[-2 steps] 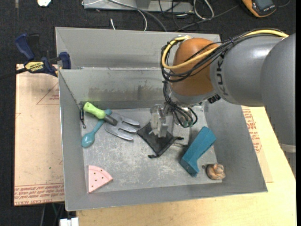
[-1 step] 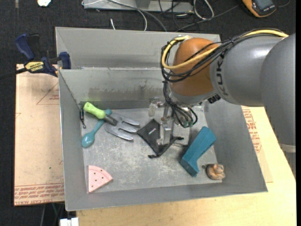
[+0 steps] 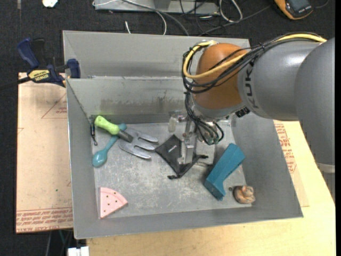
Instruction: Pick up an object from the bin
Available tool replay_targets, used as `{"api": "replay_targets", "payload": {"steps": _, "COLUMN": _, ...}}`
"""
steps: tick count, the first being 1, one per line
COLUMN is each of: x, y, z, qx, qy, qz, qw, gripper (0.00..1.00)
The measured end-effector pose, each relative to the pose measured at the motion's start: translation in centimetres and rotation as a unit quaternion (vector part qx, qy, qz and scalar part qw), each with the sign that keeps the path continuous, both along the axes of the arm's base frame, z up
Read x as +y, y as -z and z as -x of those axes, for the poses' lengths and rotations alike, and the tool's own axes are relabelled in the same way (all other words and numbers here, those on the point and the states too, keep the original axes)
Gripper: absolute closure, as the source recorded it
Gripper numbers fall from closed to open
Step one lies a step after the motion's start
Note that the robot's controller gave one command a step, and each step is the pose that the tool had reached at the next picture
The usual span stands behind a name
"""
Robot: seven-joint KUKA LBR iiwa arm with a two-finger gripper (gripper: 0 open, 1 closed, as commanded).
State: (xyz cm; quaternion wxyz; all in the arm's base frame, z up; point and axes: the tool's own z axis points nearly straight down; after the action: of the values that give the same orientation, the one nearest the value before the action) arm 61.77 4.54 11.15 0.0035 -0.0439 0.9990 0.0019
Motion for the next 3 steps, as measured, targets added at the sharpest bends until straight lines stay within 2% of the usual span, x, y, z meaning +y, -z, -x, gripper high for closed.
{"api": "replay_targets", "payload": {"steps": 1, "x": 0.1, "y": 2.3, "z": 5.5, "qx": -0.0005, "qy": 0.029, "qz": -0.001, "qw": 0.9996, "gripper": 0.0}}
{"api": "replay_targets", "payload": {"steps": 2, "x": -1.3, "y": 4.0, "z": 5.0, "qx": -0.005, "qy": -0.312, "qz": 0.0, "qw": 0.95, "gripper": 1.0}}
{"api": "replay_targets", "payload": {"steps": 3, "x": -1.3, "y": 3.9, "z": 5.0, "qx": -0.0052, "qy": -0.312, "qz": 0.0, "qw": 0.9501, "gripper": 1.0}}
